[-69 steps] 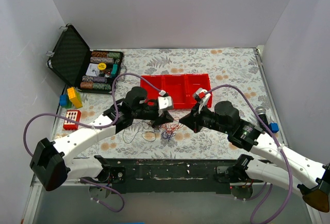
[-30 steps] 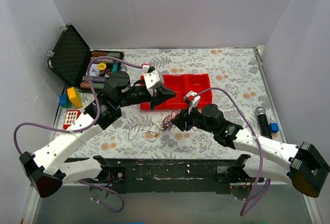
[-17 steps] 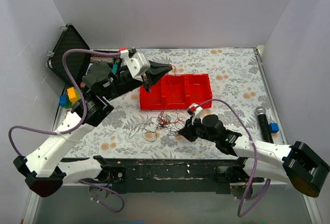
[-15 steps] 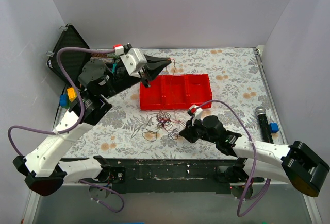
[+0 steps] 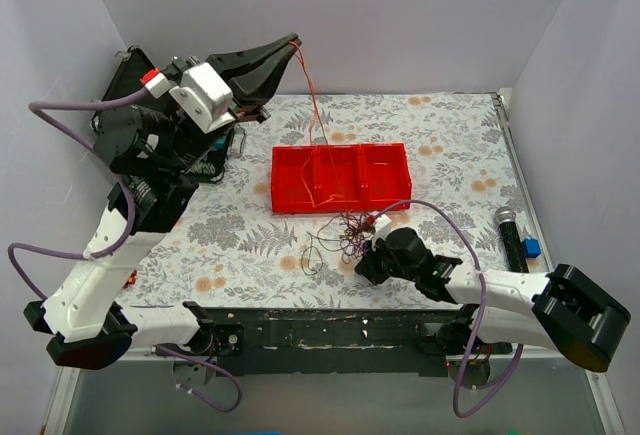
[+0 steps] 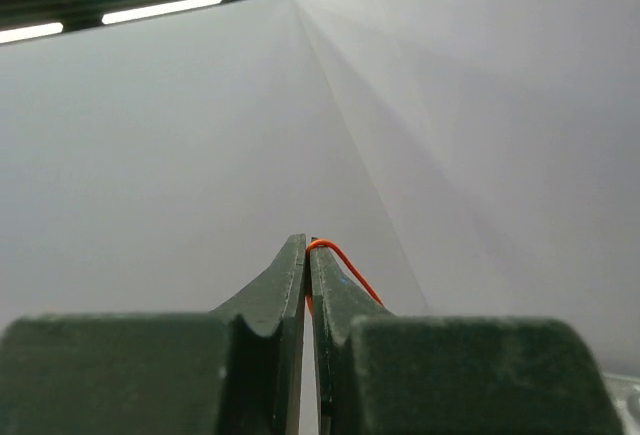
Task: Untangle the cables
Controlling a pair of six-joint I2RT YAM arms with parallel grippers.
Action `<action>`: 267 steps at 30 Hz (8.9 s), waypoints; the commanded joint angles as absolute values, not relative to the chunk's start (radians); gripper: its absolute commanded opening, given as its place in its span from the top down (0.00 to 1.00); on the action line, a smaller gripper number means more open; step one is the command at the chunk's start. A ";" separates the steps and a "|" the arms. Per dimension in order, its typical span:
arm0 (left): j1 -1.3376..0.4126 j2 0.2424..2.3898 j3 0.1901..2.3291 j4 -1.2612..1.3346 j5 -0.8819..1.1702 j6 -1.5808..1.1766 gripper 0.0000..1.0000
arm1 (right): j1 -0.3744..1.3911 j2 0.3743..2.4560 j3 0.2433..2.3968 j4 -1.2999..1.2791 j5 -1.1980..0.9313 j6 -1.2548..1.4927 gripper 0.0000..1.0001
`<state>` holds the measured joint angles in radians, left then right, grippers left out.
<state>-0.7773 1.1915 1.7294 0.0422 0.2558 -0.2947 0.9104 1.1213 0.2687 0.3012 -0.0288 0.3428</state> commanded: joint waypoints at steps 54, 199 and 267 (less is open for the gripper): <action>-0.535 1.313 1.017 0.592 -0.161 -0.276 1.00 | 0.911 0.742 0.301 0.112 0.032 0.368 0.87; -0.957 1.456 0.762 0.215 0.310 -0.271 0.70 | 0.899 0.767 0.360 0.046 0.037 0.324 0.83; -0.936 1.132 1.244 0.308 0.071 -0.506 1.00 | 0.871 0.761 0.284 0.477 -0.038 0.321 0.05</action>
<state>-0.9386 1.1313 1.1656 0.2745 0.0677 -0.5514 0.8745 0.7300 0.2382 0.3054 0.0055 0.3340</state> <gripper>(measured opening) 0.018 0.948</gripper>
